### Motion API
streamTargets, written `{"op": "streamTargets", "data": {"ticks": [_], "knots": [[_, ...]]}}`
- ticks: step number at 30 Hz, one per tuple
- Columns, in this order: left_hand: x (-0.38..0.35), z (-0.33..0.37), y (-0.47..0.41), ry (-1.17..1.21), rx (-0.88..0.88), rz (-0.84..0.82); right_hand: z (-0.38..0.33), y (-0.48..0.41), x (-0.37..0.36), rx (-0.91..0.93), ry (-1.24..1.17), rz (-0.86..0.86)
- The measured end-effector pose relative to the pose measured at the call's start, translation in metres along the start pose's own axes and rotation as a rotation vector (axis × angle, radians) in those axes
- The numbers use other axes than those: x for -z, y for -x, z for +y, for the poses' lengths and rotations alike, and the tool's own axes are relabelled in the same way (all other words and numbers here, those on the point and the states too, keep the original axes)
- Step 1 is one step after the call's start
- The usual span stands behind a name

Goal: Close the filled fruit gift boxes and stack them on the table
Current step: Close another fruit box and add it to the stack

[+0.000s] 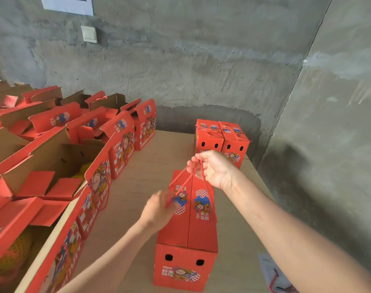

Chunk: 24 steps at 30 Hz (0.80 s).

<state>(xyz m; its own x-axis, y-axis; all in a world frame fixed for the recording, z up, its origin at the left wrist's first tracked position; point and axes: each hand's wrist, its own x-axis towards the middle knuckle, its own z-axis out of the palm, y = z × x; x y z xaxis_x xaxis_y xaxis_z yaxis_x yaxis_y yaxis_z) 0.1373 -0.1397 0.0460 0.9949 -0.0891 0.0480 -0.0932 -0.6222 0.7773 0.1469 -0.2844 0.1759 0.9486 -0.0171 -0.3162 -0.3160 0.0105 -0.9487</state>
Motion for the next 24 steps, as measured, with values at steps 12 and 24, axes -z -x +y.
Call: {"op": "streamTargets", "data": {"ticks": [12,24], "knots": [[0.011,0.023,0.013,0.187,-0.183,0.285,-0.08,0.008,-0.021,0.3,0.13,-0.022],[-0.013,-0.011,-0.015,-0.042,-0.201,0.389,-0.057,-0.082,-0.018,0.089,0.148,0.07]]}}
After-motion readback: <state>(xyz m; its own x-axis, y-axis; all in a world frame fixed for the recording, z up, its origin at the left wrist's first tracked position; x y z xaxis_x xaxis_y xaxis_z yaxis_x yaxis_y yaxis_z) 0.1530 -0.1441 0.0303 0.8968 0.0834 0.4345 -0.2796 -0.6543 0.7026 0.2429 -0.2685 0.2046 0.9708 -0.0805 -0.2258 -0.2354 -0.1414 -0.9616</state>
